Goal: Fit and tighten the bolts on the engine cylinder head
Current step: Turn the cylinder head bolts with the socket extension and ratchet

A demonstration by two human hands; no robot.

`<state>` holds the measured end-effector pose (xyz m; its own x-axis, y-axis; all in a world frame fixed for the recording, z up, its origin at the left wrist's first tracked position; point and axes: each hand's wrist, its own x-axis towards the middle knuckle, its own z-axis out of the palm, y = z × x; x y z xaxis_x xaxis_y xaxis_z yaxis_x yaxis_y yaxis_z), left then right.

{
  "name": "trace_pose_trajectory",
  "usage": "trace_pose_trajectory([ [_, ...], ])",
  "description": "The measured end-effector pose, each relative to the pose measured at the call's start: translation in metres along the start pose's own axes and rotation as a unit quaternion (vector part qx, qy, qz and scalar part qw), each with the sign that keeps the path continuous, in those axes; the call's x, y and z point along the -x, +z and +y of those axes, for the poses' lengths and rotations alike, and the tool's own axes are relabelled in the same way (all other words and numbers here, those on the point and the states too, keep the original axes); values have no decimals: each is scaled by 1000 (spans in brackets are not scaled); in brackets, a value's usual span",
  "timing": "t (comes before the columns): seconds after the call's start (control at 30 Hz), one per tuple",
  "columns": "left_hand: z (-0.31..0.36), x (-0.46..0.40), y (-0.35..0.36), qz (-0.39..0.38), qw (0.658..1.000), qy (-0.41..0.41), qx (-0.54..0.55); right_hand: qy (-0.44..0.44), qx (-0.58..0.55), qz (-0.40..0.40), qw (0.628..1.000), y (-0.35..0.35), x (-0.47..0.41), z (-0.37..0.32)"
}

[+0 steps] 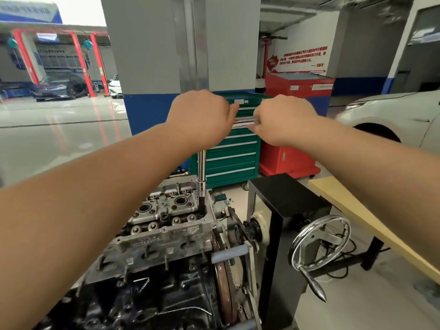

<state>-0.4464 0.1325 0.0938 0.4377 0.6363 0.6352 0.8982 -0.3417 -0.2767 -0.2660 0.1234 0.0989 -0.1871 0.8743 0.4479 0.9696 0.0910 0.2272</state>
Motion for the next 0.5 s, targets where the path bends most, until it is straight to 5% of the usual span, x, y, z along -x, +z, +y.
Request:
trace_pose_trajectory([
  [0.1, 30, -5, -17, -105, 980, -56, -157, -59, -72, 22, 995, 17, -41, -8],
  [0.23, 30, -19, -23, -186, 963, -116, -157, -31, -102, -28, 994, 19, -68, -35],
  [0.3, 35, -20, -15, -173, 968, -126, -128, -7, -73, -35, 997, 15, -62, -34],
  [0.4, 26, -21, -1, -49, 994, -90, -38, 16, -10, -21, 1000, 1, -26, -13],
  [0.5, -4, -20, 9, -13, 981, 46, 190, 19, 70, 58, 996, -13, 38, -3],
])
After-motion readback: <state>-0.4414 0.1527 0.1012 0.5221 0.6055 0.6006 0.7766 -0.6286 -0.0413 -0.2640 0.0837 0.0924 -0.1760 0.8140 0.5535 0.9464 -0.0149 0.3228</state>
